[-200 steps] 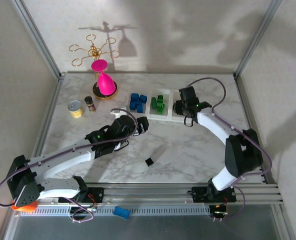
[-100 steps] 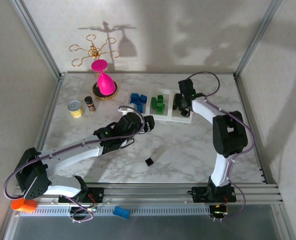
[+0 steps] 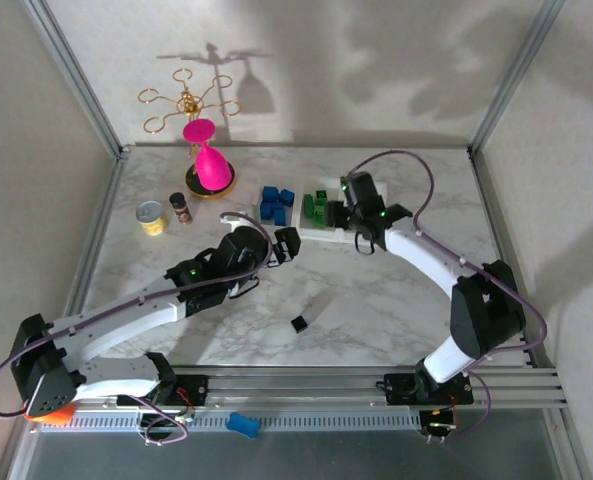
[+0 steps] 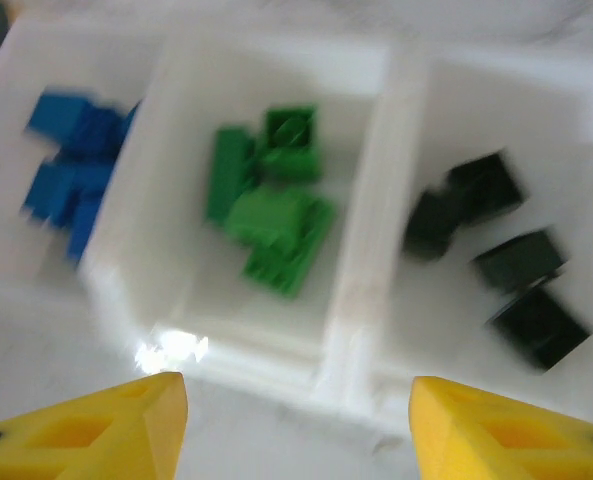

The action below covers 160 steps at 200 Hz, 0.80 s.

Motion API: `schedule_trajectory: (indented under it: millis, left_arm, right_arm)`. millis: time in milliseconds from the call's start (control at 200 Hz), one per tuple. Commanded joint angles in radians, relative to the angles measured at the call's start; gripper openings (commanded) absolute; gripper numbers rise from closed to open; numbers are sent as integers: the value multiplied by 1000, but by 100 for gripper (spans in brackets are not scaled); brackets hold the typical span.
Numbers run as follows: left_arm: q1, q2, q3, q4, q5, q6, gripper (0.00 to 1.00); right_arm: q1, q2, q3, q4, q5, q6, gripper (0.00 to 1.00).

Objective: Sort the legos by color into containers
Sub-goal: Place the lego in the container, then pick up the lego from the bottom-center of the table.

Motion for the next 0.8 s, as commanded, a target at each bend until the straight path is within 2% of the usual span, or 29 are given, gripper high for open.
schedule_trajectory:
  millis: [0, 235, 476, 616, 796]
  left_arm:
    - [6, -71, -61, -90, -51, -38, 100]
    - [6, -230, -180, -191, -114, -126, 100]
    - [7, -345, -262, -254, -142, -201, 100]
    - [7, -379, -276, -283, -154, -211, 99]
    - [7, -387, -285, -278, -158, -208, 100]
  right_arm:
    - [89, -56, -84, -73, -34, -10, 63]
    - [325, -153, -228, -103, -56, 39, 69]
    - [538, -139, -312, -59, -18, 145, 73]
    - [612, -62, -331, -38, 32, 191, 74]
    - [643, 11, -326, -20, 69, 217, 70]
